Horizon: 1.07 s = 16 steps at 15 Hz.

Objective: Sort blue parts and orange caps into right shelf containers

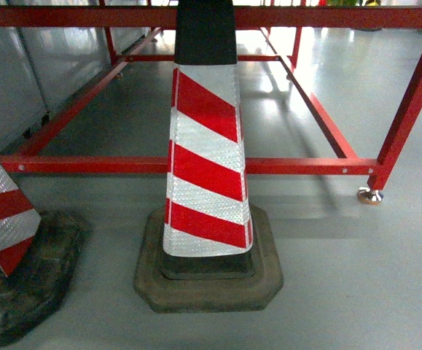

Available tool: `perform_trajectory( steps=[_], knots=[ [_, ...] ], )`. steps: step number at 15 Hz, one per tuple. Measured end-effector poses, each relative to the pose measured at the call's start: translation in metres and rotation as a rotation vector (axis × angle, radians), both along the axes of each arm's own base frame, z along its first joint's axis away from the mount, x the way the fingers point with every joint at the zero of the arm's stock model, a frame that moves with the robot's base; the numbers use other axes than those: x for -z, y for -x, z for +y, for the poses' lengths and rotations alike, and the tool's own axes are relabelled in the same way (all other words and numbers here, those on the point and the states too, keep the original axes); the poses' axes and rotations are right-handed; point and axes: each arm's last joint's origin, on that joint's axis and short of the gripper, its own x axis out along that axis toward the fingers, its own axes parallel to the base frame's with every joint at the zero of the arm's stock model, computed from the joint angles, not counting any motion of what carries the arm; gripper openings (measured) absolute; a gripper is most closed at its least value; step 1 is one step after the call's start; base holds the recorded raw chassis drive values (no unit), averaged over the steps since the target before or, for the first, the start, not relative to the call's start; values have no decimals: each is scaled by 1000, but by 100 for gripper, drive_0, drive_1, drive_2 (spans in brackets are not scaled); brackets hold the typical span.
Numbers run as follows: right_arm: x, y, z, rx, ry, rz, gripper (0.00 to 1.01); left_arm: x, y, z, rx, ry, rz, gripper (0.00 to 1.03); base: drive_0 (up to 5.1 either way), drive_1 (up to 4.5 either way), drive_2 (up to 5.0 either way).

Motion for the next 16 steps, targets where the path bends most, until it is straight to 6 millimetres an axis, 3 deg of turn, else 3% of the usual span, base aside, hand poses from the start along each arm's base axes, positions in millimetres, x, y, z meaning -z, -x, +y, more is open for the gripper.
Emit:
perform_trajectory(
  steps=[16],
  knots=[
    [0,0,0,-1,-8,1,98,0,0,0,0,-11,0,98,0,0,0]
  ],
)
